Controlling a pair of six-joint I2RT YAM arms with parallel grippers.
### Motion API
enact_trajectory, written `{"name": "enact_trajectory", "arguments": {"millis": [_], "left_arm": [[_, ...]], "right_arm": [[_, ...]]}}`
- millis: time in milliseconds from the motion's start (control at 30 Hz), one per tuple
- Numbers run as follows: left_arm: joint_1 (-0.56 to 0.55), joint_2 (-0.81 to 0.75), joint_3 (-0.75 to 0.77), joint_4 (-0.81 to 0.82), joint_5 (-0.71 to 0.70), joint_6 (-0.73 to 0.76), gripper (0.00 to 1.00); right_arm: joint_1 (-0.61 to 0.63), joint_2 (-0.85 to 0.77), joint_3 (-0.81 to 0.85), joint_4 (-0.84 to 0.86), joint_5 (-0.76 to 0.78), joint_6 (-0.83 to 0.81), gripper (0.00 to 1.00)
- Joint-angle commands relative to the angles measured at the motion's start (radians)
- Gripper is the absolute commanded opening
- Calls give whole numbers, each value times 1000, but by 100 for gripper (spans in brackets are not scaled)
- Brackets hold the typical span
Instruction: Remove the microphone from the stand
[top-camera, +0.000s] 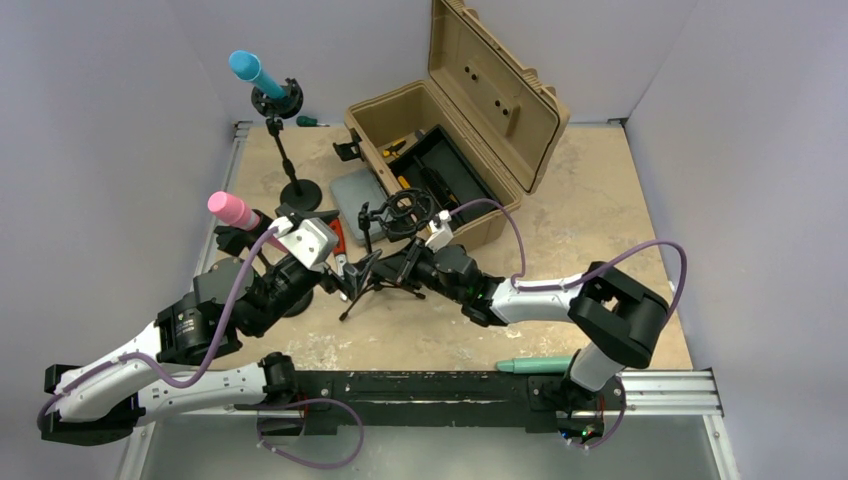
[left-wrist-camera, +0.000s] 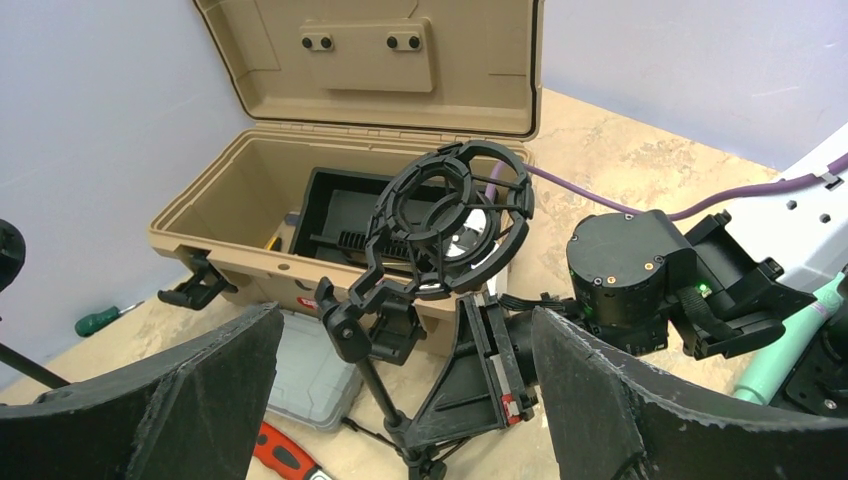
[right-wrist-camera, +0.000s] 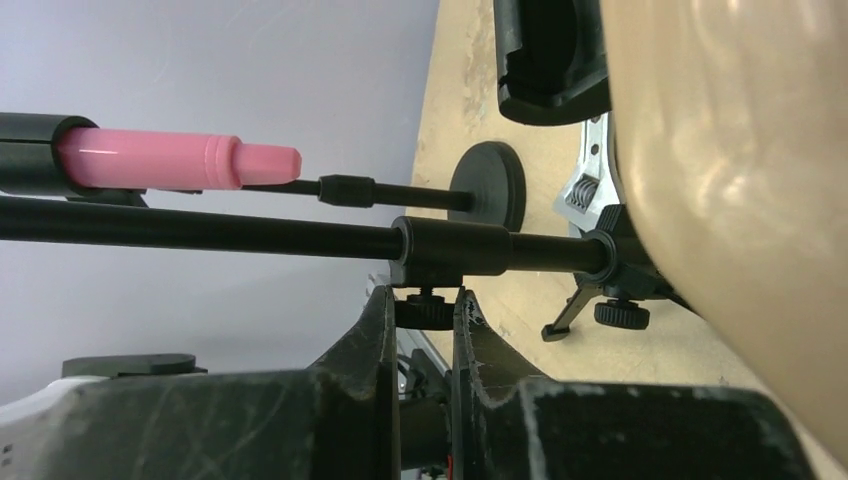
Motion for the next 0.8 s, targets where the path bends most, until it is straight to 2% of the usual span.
{"name": "enact_trajectory", "arguments": {"millis": [0,167,267,400,500,633,733,767], "left_arm": [[-10,2,7,14,-18,12,91],[-14,-1,7,13,-23,15,91],[-16,-4,5,14,-25,17,91],[-18,0,2,20,-26,17,91],[-18,8,1,21,-25,15,91],[-18,15,0,20,-27,15,91],[-18,16,-2,26,-45,17,91],[-18,17,-5,29,-49,17,91]], "right_arm": [[4,-6,13,-65,106,-28,0],[39,-74,-22,-171,203,-186,0],[56,-98,-4,-294,268,-340,0],[89,-150,-31,-306,320,-605,0],[116,-138,5,-382,358,-721,0],[133,-100,53,-484,446,-773,0],[135,-111,40,-467,449,-773,0],[135,-124,32,-458,433,-771,6]]}}
